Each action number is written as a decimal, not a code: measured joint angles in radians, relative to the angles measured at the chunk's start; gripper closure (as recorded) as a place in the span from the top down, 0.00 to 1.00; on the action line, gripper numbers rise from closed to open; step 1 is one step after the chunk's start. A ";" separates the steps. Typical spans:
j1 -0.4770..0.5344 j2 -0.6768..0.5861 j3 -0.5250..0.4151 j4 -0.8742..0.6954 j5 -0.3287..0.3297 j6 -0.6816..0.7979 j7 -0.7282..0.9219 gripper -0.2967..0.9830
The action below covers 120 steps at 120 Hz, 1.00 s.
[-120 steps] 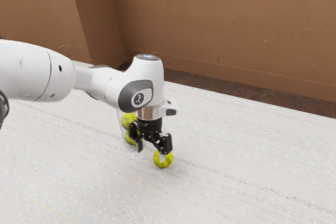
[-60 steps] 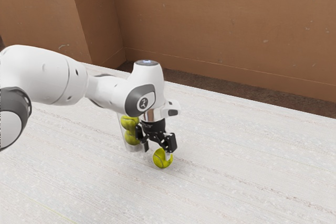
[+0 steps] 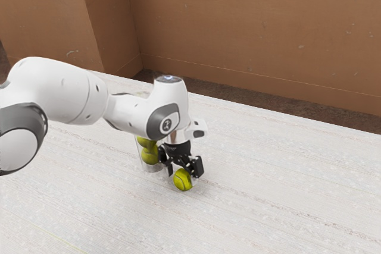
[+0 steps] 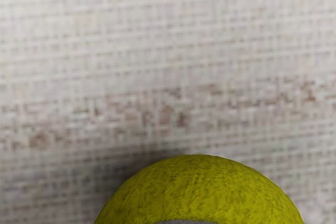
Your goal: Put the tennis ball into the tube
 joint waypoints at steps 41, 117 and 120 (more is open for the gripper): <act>-0.005 0.003 0.000 -0.015 -0.004 0.026 0.010 0.73; -0.032 -0.243 0.023 -0.004 0.074 -0.095 -0.020 0.49; -0.036 -0.265 0.023 0.006 0.092 -0.115 -0.023 0.49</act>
